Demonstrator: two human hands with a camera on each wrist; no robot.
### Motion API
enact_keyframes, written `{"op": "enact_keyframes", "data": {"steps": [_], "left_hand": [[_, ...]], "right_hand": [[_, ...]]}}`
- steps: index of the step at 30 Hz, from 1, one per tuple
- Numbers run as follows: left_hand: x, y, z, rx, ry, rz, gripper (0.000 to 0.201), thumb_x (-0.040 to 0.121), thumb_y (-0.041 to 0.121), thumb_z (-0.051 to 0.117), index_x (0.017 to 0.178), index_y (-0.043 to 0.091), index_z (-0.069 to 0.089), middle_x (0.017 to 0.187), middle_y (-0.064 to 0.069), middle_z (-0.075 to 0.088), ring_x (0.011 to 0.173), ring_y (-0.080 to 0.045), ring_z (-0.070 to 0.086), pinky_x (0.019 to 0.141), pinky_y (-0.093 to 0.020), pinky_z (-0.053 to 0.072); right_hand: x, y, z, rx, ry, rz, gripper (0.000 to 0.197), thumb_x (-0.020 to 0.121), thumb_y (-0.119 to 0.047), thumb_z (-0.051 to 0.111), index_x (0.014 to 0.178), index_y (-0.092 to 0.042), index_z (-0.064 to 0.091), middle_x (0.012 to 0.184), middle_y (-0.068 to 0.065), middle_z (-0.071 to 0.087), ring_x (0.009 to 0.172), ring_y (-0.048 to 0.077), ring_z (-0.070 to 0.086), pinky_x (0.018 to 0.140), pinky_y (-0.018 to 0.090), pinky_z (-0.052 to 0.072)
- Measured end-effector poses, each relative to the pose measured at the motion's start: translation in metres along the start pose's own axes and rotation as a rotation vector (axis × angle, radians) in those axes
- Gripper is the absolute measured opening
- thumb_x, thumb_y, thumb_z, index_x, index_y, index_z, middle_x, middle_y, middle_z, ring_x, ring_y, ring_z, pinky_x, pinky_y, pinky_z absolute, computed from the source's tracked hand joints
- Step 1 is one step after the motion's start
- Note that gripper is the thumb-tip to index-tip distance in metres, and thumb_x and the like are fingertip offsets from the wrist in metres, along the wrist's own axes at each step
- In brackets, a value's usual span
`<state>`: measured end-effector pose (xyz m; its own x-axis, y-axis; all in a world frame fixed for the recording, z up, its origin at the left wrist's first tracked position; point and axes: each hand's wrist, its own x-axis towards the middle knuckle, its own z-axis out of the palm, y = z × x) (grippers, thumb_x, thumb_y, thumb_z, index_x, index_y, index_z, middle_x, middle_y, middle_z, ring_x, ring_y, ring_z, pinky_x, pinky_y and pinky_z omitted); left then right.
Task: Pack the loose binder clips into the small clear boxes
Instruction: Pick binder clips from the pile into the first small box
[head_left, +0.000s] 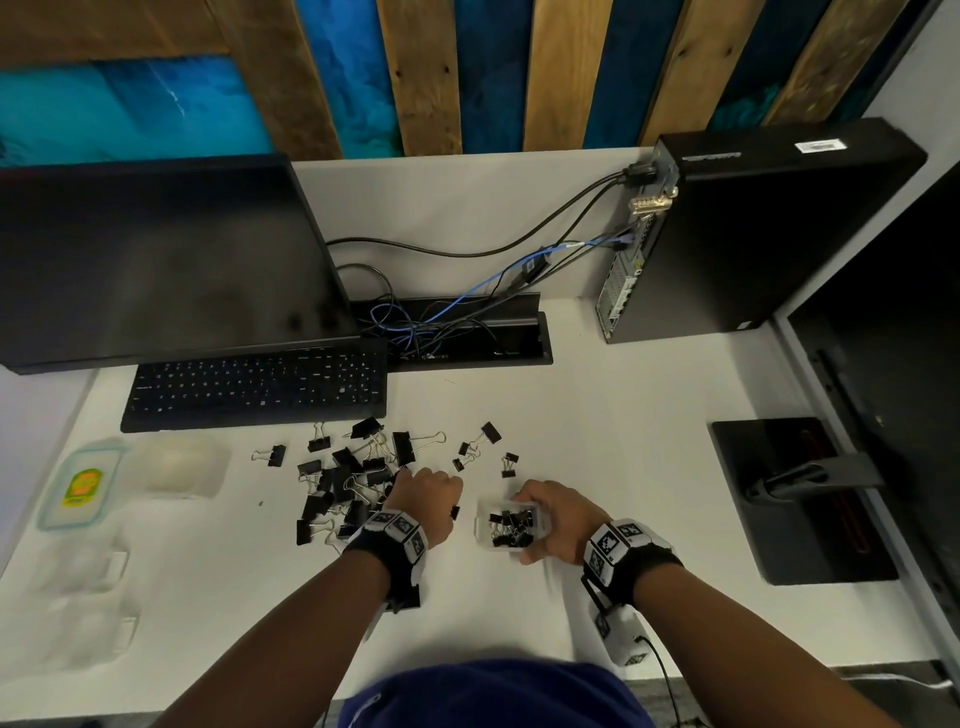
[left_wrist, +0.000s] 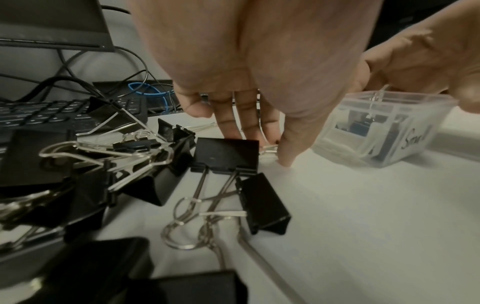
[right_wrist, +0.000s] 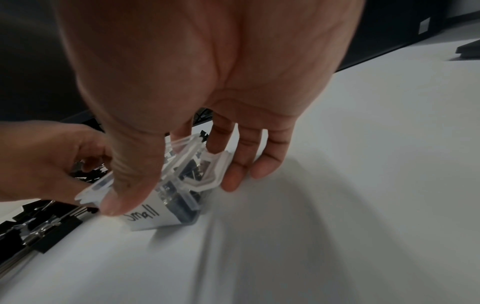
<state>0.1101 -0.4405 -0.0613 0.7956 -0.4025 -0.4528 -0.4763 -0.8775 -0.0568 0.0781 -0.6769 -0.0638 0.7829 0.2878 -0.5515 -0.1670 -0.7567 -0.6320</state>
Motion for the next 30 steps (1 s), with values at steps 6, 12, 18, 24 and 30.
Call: {"op": "enact_keyframes", "data": {"steps": [6,12,18,24,30], "left_hand": [[-0.005,-0.002,-0.007,-0.087,0.085,-0.014,0.018,0.093,0.028,0.046,0.107,0.020,0.054,0.100,0.001,0.065,0.100,-0.023,0.058,0.088,-0.038,0.038],[-0.008,0.002,-0.023,-0.804,0.201,-0.001,0.010,0.088,0.029,0.065,0.097,0.025,0.063,0.085,0.014,0.066,0.075,-0.006,0.060,0.075,-0.025,0.050],[-0.004,0.015,-0.017,-0.714,0.207,0.091,0.022,0.091,0.037,0.060,0.111,0.031,0.064,0.103,0.016,0.065,0.078,-0.003,0.052,0.083,-0.020,0.044],[-0.002,-0.001,-0.002,-0.615,0.239,-0.006,0.019,0.091,0.024,0.055,0.107,0.026,0.065,0.105,0.010,0.064,0.100,-0.012,0.060,0.091,-0.031,0.047],[0.006,-0.014,-0.002,-0.388,0.127,-0.092,0.035,0.093,0.023,0.049,0.127,0.029,0.053,0.133,0.009,0.050,0.120,-0.015,0.048,0.099,-0.037,0.042]], "right_hand": [[-0.001,0.000,0.000,0.003,0.007,-0.004,0.069,0.060,-0.032,0.091,0.119,-0.031,0.055,0.116,-0.007,0.056,0.105,0.015,0.055,0.095,0.032,0.046],[-0.002,-0.002,0.000,0.008,0.012,-0.009,0.066,0.060,-0.033,0.090,0.116,-0.032,0.055,0.113,-0.007,0.056,0.102,0.014,0.055,0.088,0.029,0.044],[-0.004,-0.005,0.000,0.014,0.010,0.007,0.066,0.061,-0.033,0.090,0.116,-0.033,0.054,0.114,-0.007,0.056,0.102,0.015,0.056,0.090,0.031,0.045],[-0.004,-0.003,0.001,-0.005,0.023,-0.016,0.068,0.060,-0.038,0.089,0.117,-0.032,0.054,0.115,-0.005,0.057,0.104,0.016,0.055,0.088,0.029,0.044],[-0.004,-0.002,0.000,-0.001,0.011,-0.007,0.069,0.061,-0.036,0.090,0.119,-0.030,0.054,0.117,-0.004,0.056,0.106,0.016,0.055,0.091,0.030,0.044]]}}
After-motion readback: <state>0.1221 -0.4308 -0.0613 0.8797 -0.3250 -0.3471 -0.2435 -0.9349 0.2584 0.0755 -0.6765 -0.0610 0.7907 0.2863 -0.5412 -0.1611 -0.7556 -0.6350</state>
